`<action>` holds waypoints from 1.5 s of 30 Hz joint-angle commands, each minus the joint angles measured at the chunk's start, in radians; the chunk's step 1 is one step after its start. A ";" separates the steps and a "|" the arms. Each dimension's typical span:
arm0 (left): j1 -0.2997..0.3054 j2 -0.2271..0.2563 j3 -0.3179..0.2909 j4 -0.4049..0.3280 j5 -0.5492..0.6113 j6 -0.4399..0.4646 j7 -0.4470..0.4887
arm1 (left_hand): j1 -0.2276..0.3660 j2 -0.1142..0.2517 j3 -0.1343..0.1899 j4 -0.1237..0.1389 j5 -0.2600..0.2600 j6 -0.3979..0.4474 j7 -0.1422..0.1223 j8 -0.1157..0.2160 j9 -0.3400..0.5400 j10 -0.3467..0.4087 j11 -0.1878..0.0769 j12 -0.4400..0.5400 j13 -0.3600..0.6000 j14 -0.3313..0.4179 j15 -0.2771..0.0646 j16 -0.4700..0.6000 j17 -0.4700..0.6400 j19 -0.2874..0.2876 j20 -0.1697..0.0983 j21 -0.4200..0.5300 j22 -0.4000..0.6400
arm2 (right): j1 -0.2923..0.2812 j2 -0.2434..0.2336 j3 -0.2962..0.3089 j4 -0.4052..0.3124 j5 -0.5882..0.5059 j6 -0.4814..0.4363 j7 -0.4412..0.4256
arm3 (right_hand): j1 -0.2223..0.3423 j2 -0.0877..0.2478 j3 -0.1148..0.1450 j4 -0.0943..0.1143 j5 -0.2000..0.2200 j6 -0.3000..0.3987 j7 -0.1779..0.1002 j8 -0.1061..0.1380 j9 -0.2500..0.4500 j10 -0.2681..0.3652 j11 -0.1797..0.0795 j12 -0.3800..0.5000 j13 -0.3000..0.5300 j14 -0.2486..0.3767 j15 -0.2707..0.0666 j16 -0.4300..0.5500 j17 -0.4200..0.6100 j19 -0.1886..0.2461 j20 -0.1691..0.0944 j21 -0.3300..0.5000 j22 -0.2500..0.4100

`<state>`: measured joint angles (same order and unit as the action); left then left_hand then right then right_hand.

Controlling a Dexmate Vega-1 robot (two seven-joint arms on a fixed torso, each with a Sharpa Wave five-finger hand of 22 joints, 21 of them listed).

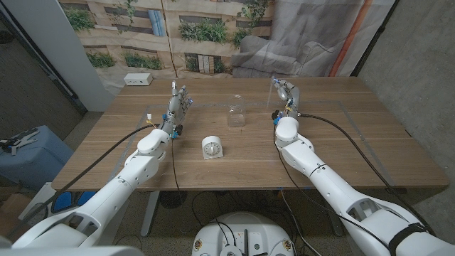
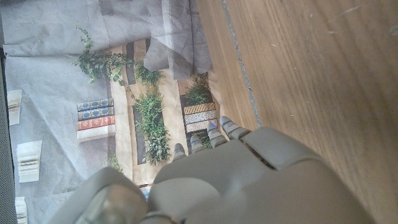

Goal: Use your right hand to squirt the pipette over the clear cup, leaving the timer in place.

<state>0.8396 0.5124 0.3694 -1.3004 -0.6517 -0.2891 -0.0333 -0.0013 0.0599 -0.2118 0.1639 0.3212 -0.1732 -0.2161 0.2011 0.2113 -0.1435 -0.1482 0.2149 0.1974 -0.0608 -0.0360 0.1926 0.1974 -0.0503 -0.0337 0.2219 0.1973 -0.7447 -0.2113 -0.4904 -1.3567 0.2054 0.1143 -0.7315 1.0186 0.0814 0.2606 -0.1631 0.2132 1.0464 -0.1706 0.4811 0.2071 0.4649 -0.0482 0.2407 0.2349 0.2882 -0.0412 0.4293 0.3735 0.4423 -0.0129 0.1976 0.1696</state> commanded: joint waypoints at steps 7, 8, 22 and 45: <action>0.000 0.000 0.000 0.000 0.000 0.000 -0.001 | -0.002 0.045 -0.004 0.001 0.005 -0.005 -0.006 0.006 0.002 -0.001 -0.001 0.005 0.005 -0.008 -0.115 0.006 0.002 -0.005 -0.092 0.006 0.003 | 0.004 0.016 -0.004 0.014 0.016 0.002 -0.004 | 0.004 0.004 0.005 0.006 -0.002 -0.005 0.014 0.000 0.005 0.011 0.000 0.004 0.002 0.010 -0.096 0.005 0.007 -0.006 -0.012 0.002 0.005; 0.000 0.000 0.000 0.000 0.000 0.000 -0.001 | -0.002 0.045 -0.004 0.001 0.005 -0.005 -0.006 0.006 0.002 -0.001 -0.001 0.005 0.005 -0.007 -0.114 0.006 0.002 -0.005 -0.092 0.006 0.003 | 0.004 0.018 -0.003 0.021 0.020 0.016 0.000 | 0.003 0.007 0.006 0.007 -0.002 -0.006 0.016 0.000 0.005 0.010 -0.002 0.003 0.002 0.009 -0.098 0.005 0.007 -0.007 -0.013 0.002 0.005; 0.000 0.000 0.000 -0.001 0.000 0.000 -0.001 | -0.002 0.045 -0.004 0.001 0.005 -0.006 -0.006 0.006 0.002 -0.004 0.000 0.004 0.005 -0.008 -0.113 0.006 0.002 -0.006 -0.091 0.005 0.003 | 0.003 0.029 0.001 0.040 0.031 0.067 0.007 | 0.000 0.011 0.003 0.008 -0.012 -0.026 0.006 0.000 0.014 -0.011 -0.002 -0.007 0.002 -0.011 -0.094 0.000 0.012 -0.013 -0.020 0.001 0.005; 0.000 0.000 0.000 0.000 0.000 0.000 -0.001 | -0.001 0.045 -0.004 0.000 0.005 -0.006 -0.006 0.006 0.002 -0.003 -0.001 0.004 0.005 -0.008 -0.114 0.006 0.002 -0.005 -0.091 0.006 0.002 | -0.020 0.041 0.034 0.038 0.083 0.163 0.052 | -0.012 0.002 -0.010 0.009 -0.020 -0.132 -0.018 -0.037 0.016 -0.064 0.000 -0.025 0.003 -0.049 -0.063 -0.014 0.018 -0.028 -0.017 -0.001 0.006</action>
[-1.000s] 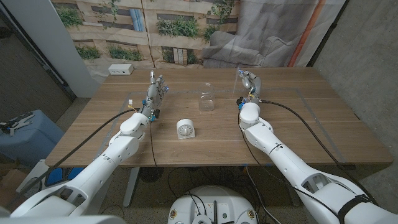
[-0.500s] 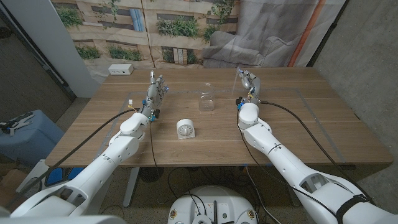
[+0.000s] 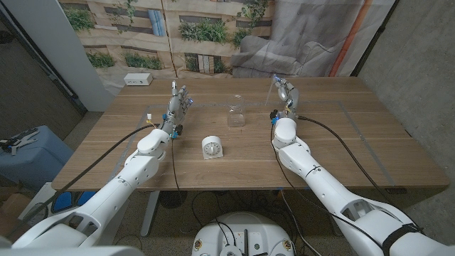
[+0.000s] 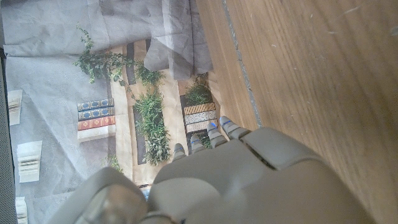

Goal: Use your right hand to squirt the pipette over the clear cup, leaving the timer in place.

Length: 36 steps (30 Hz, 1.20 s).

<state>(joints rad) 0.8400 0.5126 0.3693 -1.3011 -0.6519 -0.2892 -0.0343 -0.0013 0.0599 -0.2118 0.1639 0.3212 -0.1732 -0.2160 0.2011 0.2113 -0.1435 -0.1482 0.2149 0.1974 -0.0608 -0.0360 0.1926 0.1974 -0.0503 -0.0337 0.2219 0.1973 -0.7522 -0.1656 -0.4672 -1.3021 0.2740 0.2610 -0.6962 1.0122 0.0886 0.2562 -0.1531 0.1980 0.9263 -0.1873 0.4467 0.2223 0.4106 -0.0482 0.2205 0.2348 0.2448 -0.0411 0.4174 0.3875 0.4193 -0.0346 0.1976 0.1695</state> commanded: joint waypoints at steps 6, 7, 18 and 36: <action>0.000 0.000 0.000 0.000 0.000 0.000 0.000 | -0.001 0.045 -0.004 0.000 0.005 -0.006 -0.006 0.006 0.002 -0.002 -0.003 0.004 0.005 -0.008 -0.114 0.006 0.002 -0.005 -0.092 0.006 0.002 | -0.019 -0.013 0.010 -0.031 0.014 0.011 0.025 | -0.005 -0.008 -0.007 -0.003 -0.005 -0.021 -0.005 -0.005 0.001 -0.017 0.007 -0.006 0.003 -0.010 -0.060 -0.003 0.005 -0.007 0.007 0.000 0.006; 0.000 0.000 0.000 0.000 0.000 0.000 0.000 | -0.001 0.045 -0.004 0.000 0.005 -0.006 -0.006 0.006 0.002 -0.002 -0.002 0.005 0.005 -0.008 -0.114 0.006 0.002 -0.005 -0.092 0.006 0.002 | -0.020 -0.014 0.010 -0.033 0.015 0.009 0.027 | -0.004 -0.009 -0.007 -0.004 -0.005 -0.020 -0.004 -0.005 0.001 -0.021 0.006 -0.007 0.003 -0.012 -0.060 -0.004 0.005 -0.007 0.008 0.000 0.006; 0.000 0.000 0.000 0.000 0.000 0.000 0.000 | -0.001 0.045 -0.004 0.001 0.005 -0.006 -0.006 0.006 0.002 -0.002 -0.001 0.005 0.005 -0.008 -0.114 0.006 0.002 -0.005 -0.092 0.006 0.002 | -0.025 -0.021 0.007 -0.048 0.008 -0.002 0.030 | -0.004 -0.017 -0.011 -0.007 -0.007 -0.037 -0.006 -0.010 0.002 -0.034 0.014 -0.010 0.003 -0.019 -0.055 -0.009 0.004 -0.012 0.013 -0.001 0.006; 0.000 0.000 0.000 0.001 0.000 0.000 0.000 | -0.001 0.045 -0.004 0.001 0.005 -0.006 -0.006 0.006 0.002 -0.001 -0.001 0.005 0.005 -0.008 -0.115 0.006 0.002 -0.005 -0.092 0.006 0.003 | -0.045 -0.064 0.003 -0.112 -0.045 -0.041 0.014 | -0.001 -0.018 -0.011 -0.007 -0.007 -0.035 -0.007 -0.008 0.003 -0.037 0.014 -0.007 0.004 -0.021 -0.047 -0.012 0.003 -0.015 0.015 0.000 0.006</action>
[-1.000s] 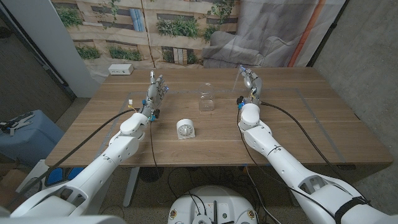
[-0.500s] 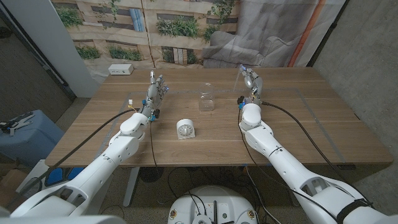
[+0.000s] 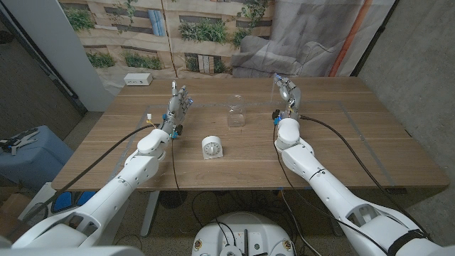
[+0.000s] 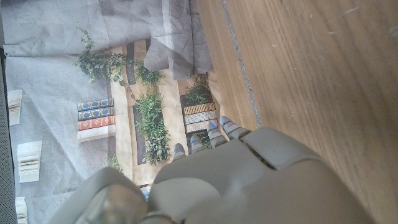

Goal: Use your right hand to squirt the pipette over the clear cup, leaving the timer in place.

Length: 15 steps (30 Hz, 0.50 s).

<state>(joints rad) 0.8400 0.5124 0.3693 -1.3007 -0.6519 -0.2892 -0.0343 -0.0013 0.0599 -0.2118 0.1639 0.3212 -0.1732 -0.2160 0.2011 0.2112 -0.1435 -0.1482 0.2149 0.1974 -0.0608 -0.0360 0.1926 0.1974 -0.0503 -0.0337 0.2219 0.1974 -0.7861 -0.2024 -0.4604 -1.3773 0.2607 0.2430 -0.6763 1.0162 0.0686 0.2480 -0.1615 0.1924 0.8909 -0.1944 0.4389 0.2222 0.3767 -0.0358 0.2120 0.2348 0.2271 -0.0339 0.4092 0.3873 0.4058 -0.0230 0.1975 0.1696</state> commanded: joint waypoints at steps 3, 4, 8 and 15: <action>0.000 0.000 0.000 0.000 0.000 0.000 0.000 | -0.001 0.045 -0.004 0.001 0.005 -0.006 -0.006 0.006 0.002 -0.001 -0.003 0.005 0.005 -0.008 -0.114 0.006 0.002 -0.005 -0.092 0.006 0.003 | -0.013 -0.028 -0.003 -0.040 -0.037 -0.025 -0.009 | -0.005 0.002 -0.003 0.001 -0.001 0.001 0.002 0.000 0.003 -0.003 0.003 0.002 0.004 -0.004 -0.054 -0.004 0.003 -0.001 0.004 0.000 0.006; 0.000 0.000 0.000 0.000 0.000 0.000 0.000 | -0.001 0.045 -0.004 0.001 0.005 -0.006 -0.006 0.006 0.002 -0.003 -0.001 0.004 0.005 -0.009 -0.114 0.006 0.002 -0.006 -0.092 0.005 0.002 | -0.014 -0.029 -0.002 -0.044 -0.038 -0.025 -0.009 | -0.005 0.002 -0.003 0.001 -0.001 0.001 0.002 0.000 0.003 -0.004 0.003 0.002 0.004 -0.004 -0.054 -0.004 0.003 -0.002 0.003 0.000 0.006; 0.000 0.000 0.000 0.000 0.000 0.000 0.000 | -0.001 0.045 -0.004 0.000 0.005 -0.006 -0.006 0.006 0.002 -0.003 -0.001 0.004 0.005 -0.009 -0.114 0.006 0.002 -0.006 -0.091 0.005 0.002 | -0.016 -0.038 -0.002 -0.053 -0.050 -0.033 -0.013 | -0.005 0.002 -0.004 0.002 -0.001 0.005 0.001 0.002 0.003 -0.004 0.003 0.002 0.004 -0.003 -0.054 -0.004 0.003 -0.002 0.004 0.000 0.006; 0.001 -0.002 -0.001 -0.001 0.002 0.000 0.008 | -0.002 0.045 -0.004 0.001 0.005 -0.006 -0.006 0.006 0.002 -0.003 -0.001 0.004 0.005 -0.009 -0.115 0.006 0.002 -0.006 -0.092 0.005 0.002 | -0.021 -0.058 -0.005 -0.084 -0.090 -0.068 -0.035 | -0.006 0.003 -0.004 0.003 0.000 0.008 0.004 0.004 0.003 -0.005 0.004 0.003 0.004 -0.003 -0.052 -0.004 0.004 0.000 0.006 0.001 0.006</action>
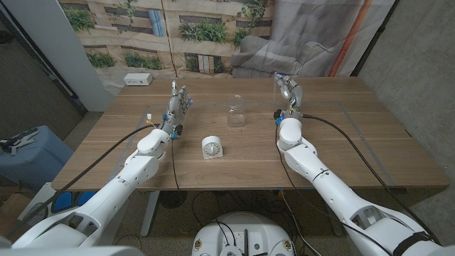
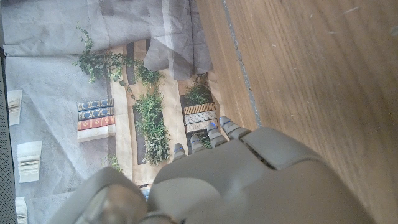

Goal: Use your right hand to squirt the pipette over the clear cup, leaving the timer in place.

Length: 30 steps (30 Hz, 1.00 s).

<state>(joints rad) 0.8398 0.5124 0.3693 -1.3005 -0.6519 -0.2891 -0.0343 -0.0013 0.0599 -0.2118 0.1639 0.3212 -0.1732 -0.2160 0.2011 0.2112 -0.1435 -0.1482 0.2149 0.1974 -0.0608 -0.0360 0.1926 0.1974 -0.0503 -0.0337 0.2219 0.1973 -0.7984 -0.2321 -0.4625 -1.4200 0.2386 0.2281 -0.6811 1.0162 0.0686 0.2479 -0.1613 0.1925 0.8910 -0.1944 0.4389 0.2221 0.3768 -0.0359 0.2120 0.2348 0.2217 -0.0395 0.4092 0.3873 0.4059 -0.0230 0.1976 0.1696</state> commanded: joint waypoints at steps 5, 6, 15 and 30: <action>0.000 0.000 0.000 0.000 0.000 0.000 0.000 | -0.001 0.045 -0.004 0.000 0.005 -0.006 -0.006 0.006 0.002 -0.003 -0.001 0.004 0.005 -0.009 -0.114 0.006 0.002 -0.006 -0.092 0.005 0.002 | -0.011 -0.056 -0.008 -0.060 -0.109 -0.072 -0.036 | -0.007 0.004 -0.004 0.003 0.000 0.009 0.006 0.005 0.003 -0.005 0.004 0.004 0.004 0.003 -0.045 -0.004 0.004 0.000 0.006 0.002 0.006; 0.000 0.000 0.000 0.000 0.000 0.000 0.000 | -0.001 0.045 -0.004 0.000 0.005 -0.006 -0.006 0.006 0.002 -0.004 -0.001 0.004 0.005 -0.009 -0.113 0.006 0.002 -0.007 -0.091 0.005 0.002 | -0.011 -0.069 -0.013 -0.064 -0.130 -0.077 -0.039 | -0.007 0.004 -0.004 0.003 0.000 0.009 0.006 0.004 0.003 -0.004 0.005 0.004 0.004 0.003 -0.044 -0.004 0.004 0.000 0.006 0.002 0.006; 0.000 0.000 0.000 0.000 0.000 0.000 0.000 | -0.001 0.045 -0.004 0.000 0.005 -0.005 -0.006 0.006 0.002 -0.002 -0.002 0.005 0.005 -0.007 -0.114 0.006 0.002 -0.005 -0.091 0.006 0.002 | -0.016 -0.110 -0.023 -0.077 -0.206 -0.101 -0.055 | -0.008 0.003 -0.005 0.004 0.001 0.011 0.007 0.006 0.003 -0.005 0.005 0.005 0.004 0.004 -0.044 -0.005 0.004 0.001 0.007 0.002 0.006; 0.000 0.000 0.000 0.001 0.000 -0.001 0.000 | -0.001 0.045 -0.004 0.000 0.005 -0.005 -0.006 0.006 0.002 -0.001 -0.002 0.005 0.005 -0.007 -0.114 0.006 0.002 -0.005 -0.091 0.006 0.002 | -0.017 -0.168 -0.035 -0.087 -0.297 -0.161 -0.059 | -0.011 0.001 -0.007 0.004 0.001 0.017 0.006 0.009 0.003 -0.005 0.007 0.006 0.004 0.004 -0.043 -0.006 0.003 0.002 0.010 0.003 0.006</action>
<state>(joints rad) 0.8397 0.5124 0.3693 -1.3004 -0.6518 -0.2891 -0.0345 -0.0013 0.0599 -0.2118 0.1639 0.3212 -0.1732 -0.2160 0.2011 0.2112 -0.1435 -0.1482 0.2149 0.1974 -0.0608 -0.0360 0.1926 0.1974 -0.0503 -0.0337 0.2219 0.1973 -0.8113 -0.3550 -0.4903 -1.4944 0.0143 0.1192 -0.7334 1.0162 0.0686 0.2425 -0.1559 0.1926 0.8966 -0.1888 0.4390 0.2219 0.3733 -0.0322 0.2120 0.2348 0.2218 -0.0394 0.4022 0.3870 0.4097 -0.0193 0.1975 0.1696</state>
